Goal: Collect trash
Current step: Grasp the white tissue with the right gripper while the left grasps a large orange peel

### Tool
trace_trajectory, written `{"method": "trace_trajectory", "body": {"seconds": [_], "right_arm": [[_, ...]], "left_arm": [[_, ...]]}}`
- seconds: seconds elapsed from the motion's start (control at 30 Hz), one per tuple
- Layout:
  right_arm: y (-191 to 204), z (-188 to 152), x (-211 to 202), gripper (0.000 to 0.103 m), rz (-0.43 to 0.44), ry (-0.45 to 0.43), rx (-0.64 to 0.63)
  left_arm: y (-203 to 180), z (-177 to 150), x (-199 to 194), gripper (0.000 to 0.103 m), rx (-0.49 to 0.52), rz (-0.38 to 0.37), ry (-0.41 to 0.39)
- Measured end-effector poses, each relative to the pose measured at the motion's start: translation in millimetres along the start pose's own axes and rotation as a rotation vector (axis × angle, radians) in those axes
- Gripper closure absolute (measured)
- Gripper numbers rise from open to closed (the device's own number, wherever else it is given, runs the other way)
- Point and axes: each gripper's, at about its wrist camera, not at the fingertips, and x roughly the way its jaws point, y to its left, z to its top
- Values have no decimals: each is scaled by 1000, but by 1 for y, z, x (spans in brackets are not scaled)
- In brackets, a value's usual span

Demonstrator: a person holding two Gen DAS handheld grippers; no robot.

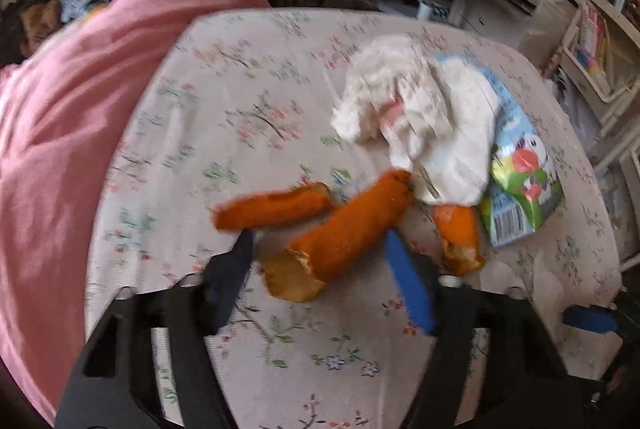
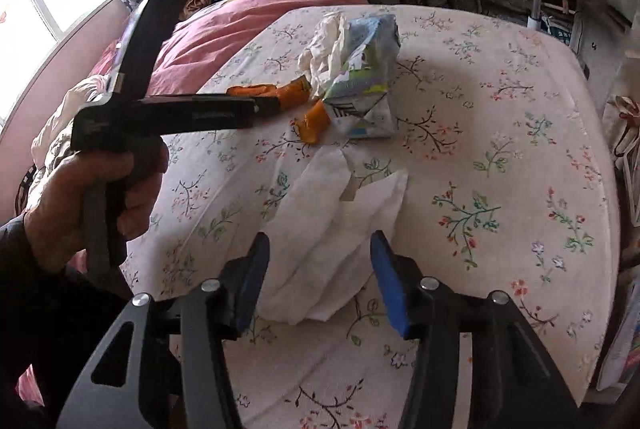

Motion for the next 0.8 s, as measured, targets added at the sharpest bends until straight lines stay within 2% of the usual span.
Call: {"method": "trace_trajectory", "body": {"seconds": [0.1, 0.17, 0.23, 0.3, 0.37, 0.67, 0.73, 0.8], "right_arm": [[0, 3, 11, 48, 4, 18, -5], [6, 4, 14, 48, -25, 7, -38], [14, 5, 17, 52, -77, 5, -91], [17, 4, 18, 72, -79, 10, -110], [16, 5, 19, 83, -60, 15, -110], [19, -1, 9, 88, -29, -24, -78], [18, -3, 7, 88, -7, -28, -55], [19, -5, 6, 88, -3, -29, -44]], "left_arm": [[-4, -1, 0, 62, 35, -4, 6], [-4, -3, -2, 76, 40, -21, 12], [1, -6, -8, 79, 27, -47, 16], [7, -11, -16, 81, 12, -75, 19], [13, -17, -25, 83, 1, -86, 13], [38, -48, -69, 83, -78, -152, -18], [36, -55, -71, 83, -67, -139, -7], [30, -64, -67, 83, -36, -118, 37]]}}
